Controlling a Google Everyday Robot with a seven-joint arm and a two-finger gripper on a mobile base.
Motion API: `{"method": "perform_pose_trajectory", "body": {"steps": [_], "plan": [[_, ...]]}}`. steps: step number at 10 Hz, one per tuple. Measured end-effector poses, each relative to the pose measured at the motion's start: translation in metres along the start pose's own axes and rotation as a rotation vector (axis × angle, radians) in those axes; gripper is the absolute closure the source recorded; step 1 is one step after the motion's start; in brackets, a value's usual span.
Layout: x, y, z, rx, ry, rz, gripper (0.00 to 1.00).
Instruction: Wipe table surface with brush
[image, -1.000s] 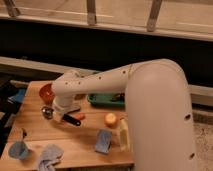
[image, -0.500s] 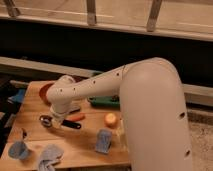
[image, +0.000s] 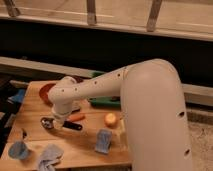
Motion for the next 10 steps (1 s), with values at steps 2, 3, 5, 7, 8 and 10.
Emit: {"method": "perform_pose_trajectory", "body": {"steps": [2,3,5,7,8,10], "plan": [[0.000,0.003,0.009,-0.009,0.035,-0.006,1.00],[0.002,0.005,0.017,-0.017,0.051,-0.003,1.00],[0.017,0.005,0.024,-0.030,0.065,0.032,1.00],[0.028,0.007,0.029,-0.039,0.078,0.066,1.00],[0.033,0.006,0.028,-0.033,0.085,0.085,1.00],[0.044,-0.001,0.026,-0.018,0.104,0.119,1.00]]}}
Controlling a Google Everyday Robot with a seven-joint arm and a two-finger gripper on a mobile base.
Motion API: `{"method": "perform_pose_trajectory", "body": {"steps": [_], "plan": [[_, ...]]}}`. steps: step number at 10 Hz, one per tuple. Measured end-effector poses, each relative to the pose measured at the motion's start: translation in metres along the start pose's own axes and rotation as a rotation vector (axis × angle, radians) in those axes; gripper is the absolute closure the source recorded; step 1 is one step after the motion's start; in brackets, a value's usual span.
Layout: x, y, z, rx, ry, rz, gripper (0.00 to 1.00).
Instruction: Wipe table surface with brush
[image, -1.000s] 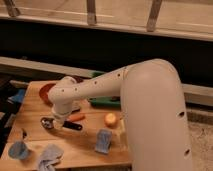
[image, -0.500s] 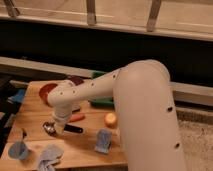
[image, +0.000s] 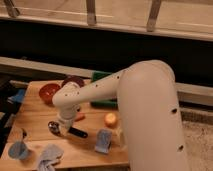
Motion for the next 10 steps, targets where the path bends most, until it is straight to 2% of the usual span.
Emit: {"method": "perform_pose_trajectory", "body": {"steps": [2,4,6,9,10], "plan": [[0.001,-0.012,0.001,0.009,0.008,0.015,1.00],[-0.012,-0.020,0.007,0.008,0.004,0.000,1.00],[-0.036,-0.015,0.011,0.010,-0.007,-0.043,1.00],[-0.035,0.008,0.008,0.008,0.009,-0.083,1.00],[-0.028,0.015,0.009,0.004,0.038,-0.085,1.00]]}}
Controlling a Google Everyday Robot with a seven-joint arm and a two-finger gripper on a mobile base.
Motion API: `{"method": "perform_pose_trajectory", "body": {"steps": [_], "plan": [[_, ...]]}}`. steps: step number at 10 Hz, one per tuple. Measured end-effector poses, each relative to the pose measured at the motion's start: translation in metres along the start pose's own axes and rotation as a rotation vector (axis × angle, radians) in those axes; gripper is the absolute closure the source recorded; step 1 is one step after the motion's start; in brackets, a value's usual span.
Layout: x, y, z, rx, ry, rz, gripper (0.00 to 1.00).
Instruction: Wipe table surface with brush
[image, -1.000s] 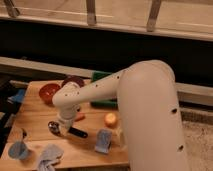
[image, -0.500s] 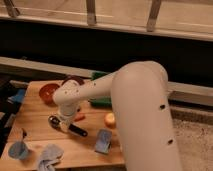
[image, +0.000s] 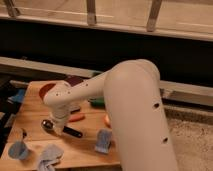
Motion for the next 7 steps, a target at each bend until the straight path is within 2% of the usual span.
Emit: {"method": "perform_pose_trajectory", "body": {"steps": [2,4,5,7], "plan": [[0.018,0.008,0.003,-0.008,0.066,0.027,1.00],[0.028,0.006,0.006,0.000,0.113,0.064,1.00],[0.032,0.001,0.006,0.005,0.125,0.080,1.00],[0.038,-0.029,0.005,0.025,0.142,0.117,1.00]]}}
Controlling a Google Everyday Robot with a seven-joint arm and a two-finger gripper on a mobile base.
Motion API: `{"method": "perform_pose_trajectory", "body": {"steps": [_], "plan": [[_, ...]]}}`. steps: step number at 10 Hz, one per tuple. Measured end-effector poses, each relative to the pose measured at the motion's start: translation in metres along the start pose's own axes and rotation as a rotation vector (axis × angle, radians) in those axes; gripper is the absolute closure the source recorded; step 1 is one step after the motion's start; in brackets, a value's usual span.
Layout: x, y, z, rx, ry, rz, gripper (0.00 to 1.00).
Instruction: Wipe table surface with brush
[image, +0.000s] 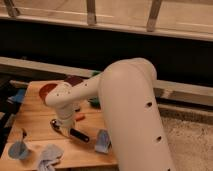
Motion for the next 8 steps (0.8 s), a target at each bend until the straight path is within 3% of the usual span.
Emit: {"method": "perform_pose_trajectory", "body": {"steps": [2,4,8], "plan": [[-0.011,-0.013,0.000,0.009,-0.011,-0.007,1.00],[-0.037,-0.010,-0.002,0.015,-0.045,-0.047,1.00],[-0.056,0.020,-0.009,0.013,-0.097,-0.145,1.00]]}}
